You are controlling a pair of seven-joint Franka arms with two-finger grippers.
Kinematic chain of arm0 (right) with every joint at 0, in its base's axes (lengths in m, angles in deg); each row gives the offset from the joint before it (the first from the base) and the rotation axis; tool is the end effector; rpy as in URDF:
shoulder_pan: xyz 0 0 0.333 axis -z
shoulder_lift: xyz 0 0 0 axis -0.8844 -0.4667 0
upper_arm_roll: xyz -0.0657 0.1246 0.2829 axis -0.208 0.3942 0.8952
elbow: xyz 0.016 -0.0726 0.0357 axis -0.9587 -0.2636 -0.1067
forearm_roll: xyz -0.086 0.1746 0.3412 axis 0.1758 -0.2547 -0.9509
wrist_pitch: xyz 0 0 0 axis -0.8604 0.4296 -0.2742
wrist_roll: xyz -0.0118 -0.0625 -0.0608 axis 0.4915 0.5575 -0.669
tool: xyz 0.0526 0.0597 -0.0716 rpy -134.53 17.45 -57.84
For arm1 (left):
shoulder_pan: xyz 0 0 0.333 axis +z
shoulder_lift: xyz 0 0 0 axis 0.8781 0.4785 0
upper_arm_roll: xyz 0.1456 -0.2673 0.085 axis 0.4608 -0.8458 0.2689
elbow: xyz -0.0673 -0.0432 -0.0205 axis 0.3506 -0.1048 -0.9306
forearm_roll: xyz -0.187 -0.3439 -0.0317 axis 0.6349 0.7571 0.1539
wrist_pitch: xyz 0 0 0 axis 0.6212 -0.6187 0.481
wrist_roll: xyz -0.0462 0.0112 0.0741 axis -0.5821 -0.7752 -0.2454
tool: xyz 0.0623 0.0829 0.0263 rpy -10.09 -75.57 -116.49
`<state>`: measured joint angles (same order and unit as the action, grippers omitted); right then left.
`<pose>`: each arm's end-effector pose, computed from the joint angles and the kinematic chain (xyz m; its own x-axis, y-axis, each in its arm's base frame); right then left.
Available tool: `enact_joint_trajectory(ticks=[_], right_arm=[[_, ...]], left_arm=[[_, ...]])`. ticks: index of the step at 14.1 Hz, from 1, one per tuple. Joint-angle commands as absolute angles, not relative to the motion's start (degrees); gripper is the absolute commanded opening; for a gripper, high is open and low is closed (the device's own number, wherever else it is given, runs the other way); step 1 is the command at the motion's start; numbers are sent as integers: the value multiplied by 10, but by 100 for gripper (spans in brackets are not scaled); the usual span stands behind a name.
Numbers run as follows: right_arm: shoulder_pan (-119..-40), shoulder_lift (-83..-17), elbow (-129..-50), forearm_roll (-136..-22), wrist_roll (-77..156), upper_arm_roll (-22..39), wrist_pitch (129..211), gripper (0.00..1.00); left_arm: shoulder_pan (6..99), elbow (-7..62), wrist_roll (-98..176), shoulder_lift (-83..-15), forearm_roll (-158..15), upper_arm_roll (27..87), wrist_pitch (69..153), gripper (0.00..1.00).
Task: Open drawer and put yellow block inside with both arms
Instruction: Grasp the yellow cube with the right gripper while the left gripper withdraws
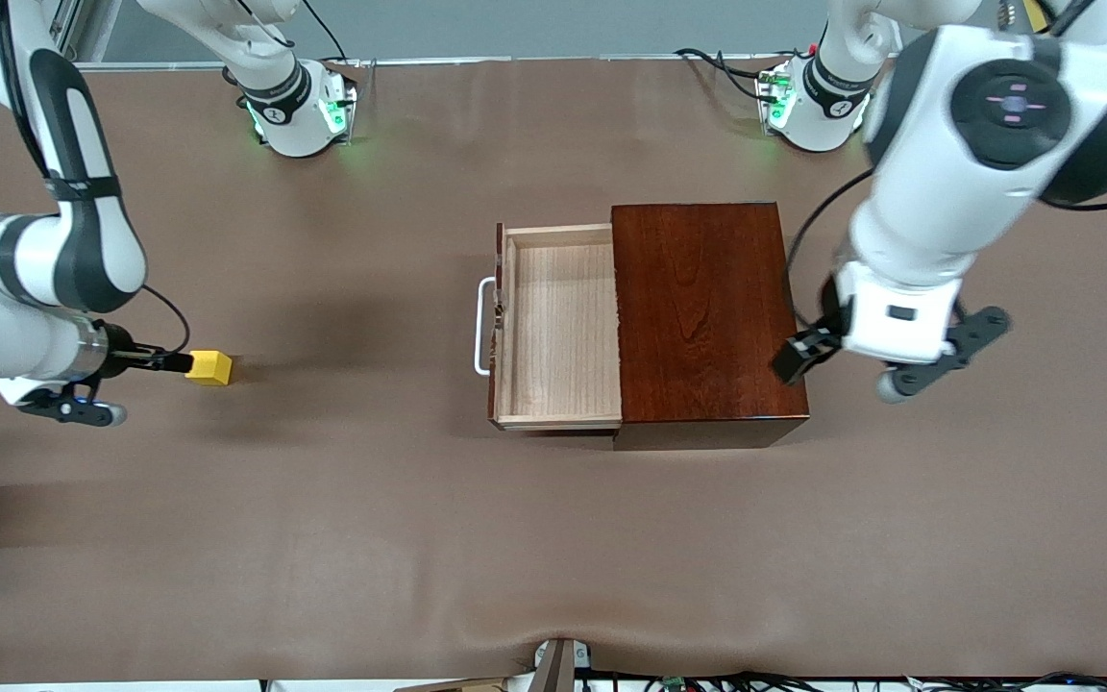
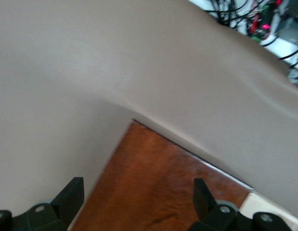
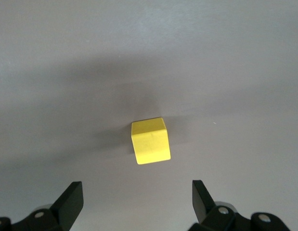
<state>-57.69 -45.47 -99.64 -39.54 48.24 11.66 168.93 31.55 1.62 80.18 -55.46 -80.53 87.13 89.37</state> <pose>0.5933 -0.0713 0.3130 0.9620 -0.1588 -0.2221 -0.1482 -0.9869 0.0636 0.6207 -0.2240 0.5707 0.8688 0.4874 0.0878 0.4896 -0.8719 -0.0048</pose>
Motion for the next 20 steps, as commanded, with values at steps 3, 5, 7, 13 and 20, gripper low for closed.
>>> enact_joint_trajectory(ticks=[3, 5, 7, 13, 20], right_arm=[[-554, -483, -1030, -402, 400, 120, 1767, 100], [-549, -507, -1033, -402, 398, 120, 1796, 100], [-548, -517, -1053, -402, 398, 121, 1831, 100], [-544, -526, -1074, -403, 391, 121, 1856, 73], [-545, -524, -1079, -403, 392, 123, 1850, 4]], left_arm=[[385, 84, 683, -625, -799, 864, 865, 100], [419, 107, 631, -653, -798, 863, 865, 100], [457, 133, 564, -681, -797, 861, 866, 100], [499, 206, 384, -755, -804, 857, 841, 100], [578, 197, 285, -769, -853, 731, 786, 100]])
